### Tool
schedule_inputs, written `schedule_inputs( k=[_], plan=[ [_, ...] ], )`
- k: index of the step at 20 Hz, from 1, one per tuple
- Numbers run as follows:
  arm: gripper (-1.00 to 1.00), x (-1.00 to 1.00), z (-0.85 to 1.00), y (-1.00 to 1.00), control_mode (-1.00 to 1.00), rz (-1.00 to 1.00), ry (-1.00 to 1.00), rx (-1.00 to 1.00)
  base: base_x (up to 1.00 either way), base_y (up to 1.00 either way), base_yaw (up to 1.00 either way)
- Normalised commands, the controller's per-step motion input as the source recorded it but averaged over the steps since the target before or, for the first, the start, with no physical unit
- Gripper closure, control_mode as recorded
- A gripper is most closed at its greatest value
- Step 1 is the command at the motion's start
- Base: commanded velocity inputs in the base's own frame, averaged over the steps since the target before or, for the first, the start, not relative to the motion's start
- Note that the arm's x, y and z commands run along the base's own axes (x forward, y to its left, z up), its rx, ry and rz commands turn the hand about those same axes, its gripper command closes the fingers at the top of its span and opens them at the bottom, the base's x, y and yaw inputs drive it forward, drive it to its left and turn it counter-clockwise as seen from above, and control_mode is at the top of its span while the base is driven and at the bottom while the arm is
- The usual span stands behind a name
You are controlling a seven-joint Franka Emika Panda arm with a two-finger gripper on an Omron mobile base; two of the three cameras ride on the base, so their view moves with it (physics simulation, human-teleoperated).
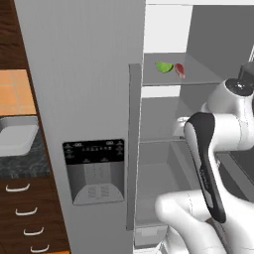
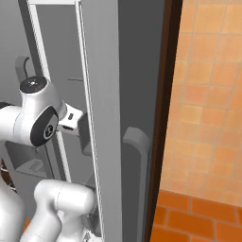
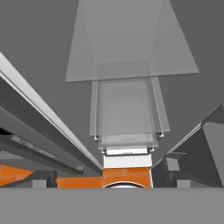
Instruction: Place one lemon wedge and one steak in each tupperware on the nearby counter, to pack two identical lunches.
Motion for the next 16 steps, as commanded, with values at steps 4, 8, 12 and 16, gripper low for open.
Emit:
schedule_inputs(
  k=[4, 8, 12, 16],
  plan=[
    [-1.00, 0.06, 0.67, 0.02, -1.00, 0.00, 0.01, -0.06, 0.00, 0.00, 0.00],
    [-1.00, 0.16, 0.53, -0.02, -1.00, 0.00, 0.00, -0.05, 0.00, 0.00, 0.00],
    [-1.00, 0.53, 0.08, -0.06, -1.00, -0.04, -0.09, -0.03, 0.00, 0.00, 0.00],
    [-1.00, 0.54, 0.24, -0.20, -1.00, -0.03, -0.07, -0.01, 0.00, 0.00, 0.00]
  ],
)
